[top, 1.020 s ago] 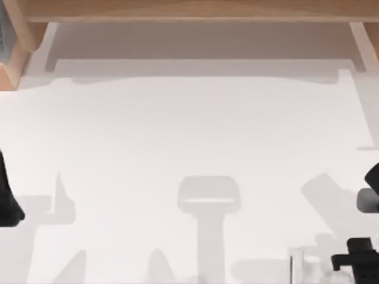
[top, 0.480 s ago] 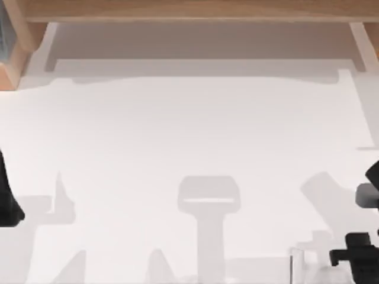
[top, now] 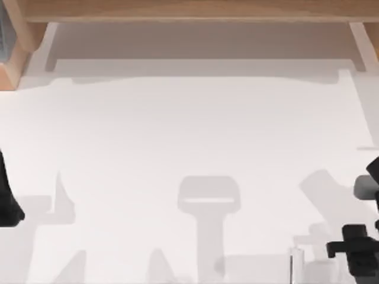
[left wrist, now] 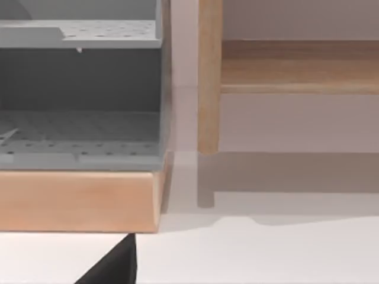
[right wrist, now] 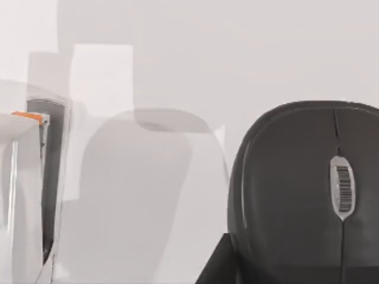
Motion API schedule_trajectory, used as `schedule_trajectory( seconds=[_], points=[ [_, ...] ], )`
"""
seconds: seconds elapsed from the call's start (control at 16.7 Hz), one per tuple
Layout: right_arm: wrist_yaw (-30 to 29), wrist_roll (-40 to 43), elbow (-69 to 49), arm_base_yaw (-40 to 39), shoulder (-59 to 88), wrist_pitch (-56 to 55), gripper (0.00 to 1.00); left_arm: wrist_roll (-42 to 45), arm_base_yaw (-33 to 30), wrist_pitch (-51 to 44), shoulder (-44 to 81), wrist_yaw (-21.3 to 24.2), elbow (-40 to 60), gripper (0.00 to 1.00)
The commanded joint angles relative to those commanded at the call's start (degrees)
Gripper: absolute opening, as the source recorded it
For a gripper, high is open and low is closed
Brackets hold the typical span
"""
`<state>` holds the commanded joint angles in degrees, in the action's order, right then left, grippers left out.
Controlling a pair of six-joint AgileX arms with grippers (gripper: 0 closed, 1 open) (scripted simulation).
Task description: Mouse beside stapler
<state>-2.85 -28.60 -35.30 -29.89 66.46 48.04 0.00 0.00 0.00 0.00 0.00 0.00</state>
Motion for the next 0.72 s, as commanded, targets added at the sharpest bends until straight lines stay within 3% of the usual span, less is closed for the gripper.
schedule_trajectory(
  seconds=[0.72],
  points=[
    [-0.02, 0.04, 3.53, -0.04, 3.24, -1.03, 0.0, 0.0, 0.0, 0.0, 0.0, 0.0, 0.0, 1.0]
  ],
)
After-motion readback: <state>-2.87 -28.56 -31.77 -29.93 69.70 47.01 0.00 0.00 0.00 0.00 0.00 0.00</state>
